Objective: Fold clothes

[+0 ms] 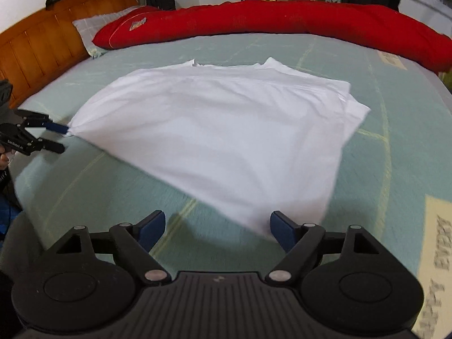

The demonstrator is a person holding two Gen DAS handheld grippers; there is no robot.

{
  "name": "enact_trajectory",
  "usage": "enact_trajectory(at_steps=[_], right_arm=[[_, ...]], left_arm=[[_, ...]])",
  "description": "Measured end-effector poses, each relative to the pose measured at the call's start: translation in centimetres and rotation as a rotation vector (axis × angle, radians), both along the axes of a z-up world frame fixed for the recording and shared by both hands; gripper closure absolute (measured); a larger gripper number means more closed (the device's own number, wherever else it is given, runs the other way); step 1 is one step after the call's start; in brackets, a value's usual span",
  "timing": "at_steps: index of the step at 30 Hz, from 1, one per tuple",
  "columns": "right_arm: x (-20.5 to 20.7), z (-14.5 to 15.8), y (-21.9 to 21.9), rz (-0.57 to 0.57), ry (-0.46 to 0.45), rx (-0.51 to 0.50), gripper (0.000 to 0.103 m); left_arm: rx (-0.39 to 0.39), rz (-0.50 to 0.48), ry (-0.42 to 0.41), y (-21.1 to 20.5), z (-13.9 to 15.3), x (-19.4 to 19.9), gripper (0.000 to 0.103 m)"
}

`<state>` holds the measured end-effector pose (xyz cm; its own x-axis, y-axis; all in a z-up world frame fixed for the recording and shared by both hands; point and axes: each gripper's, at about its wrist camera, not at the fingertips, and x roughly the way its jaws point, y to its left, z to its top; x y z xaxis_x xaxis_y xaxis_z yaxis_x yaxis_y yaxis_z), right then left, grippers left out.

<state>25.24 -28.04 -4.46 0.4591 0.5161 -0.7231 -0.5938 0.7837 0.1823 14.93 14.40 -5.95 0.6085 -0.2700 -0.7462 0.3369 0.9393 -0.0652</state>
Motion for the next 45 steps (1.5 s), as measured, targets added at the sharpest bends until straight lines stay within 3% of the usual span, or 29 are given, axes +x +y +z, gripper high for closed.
enact_trajectory(at_steps=[5,8,9,11,16,20,23,25,30,34,37,39,43,45], right_arm=[[-0.8,1.5,1.8,0.043,-0.087,-0.01,0.015],[0.0,0.8,3.4,0.063,-0.076,-0.004,0.015],[0.3,0.1,3.6,0.064,-0.054,-0.014,0.015],[0.1,-0.9,3.2,0.056,-0.037,-0.045,0.015],[-1.1,0.4,0.9,0.023,-0.061,-0.027,0.015],[1.2,0.8,1.0,-0.031,-0.097,0.024,0.013],[3.3,-0.2,0.9,-0.081,-0.05,0.085,0.013],[3.6,-1.2,0.6,-0.107,-0.031,0.047,0.013],[1.4,-0.6,-0.5,-0.082,-0.055,-0.019,0.012],[-0.2,1.0,0.4,-0.044,-0.11,-0.072,0.007],[-1.2,2.1,2.8,0.0,-0.217,-0.132,0.007],[-2.1,2.4,5.5,0.041,-0.323,-0.243,0.007],[-4.8,1.0,11.0,0.23,-0.512,-0.519,0.004],[-6.1,-0.5,13.0,0.324,-0.586,-0.645,0.002]], left_arm=[[-0.02,-0.026,-0.1,-1.7,0.4,1.9,0.031],[-0.071,-0.036,-0.046,-2.8,-1.2,3.5,0.031],[-0.073,-0.036,0.003,-3.2,-2.0,3.7,0.032],[-0.033,-0.068,0.006,-4.0,-2.1,2.7,0.029],[-0.022,-0.164,-0.065,-5.3,0.8,1.4,0.026],[0.015,-0.183,-0.142,-7.9,0.8,3.1,0.025],[0.005,-0.201,-0.107,-9.7,-0.9,4.5,0.025],[0.017,-0.211,-0.037,-10.4,-2.7,4.7,0.025],[0.065,-0.231,-0.059,-10.1,-1.8,3.0,0.024],[0.224,-0.268,-0.207,-11.2,-0.2,1.2,0.024],[0.385,-0.273,-0.334,-13.1,0.2,0.6,0.023],[0.511,-0.286,-0.378,-14.7,-0.2,0.5,0.024],[0.752,-0.422,-0.442,-17.6,-2.7,-0.8,0.023],[0.829,-0.452,-0.463,-18.4,-3.8,-0.8,0.023]])
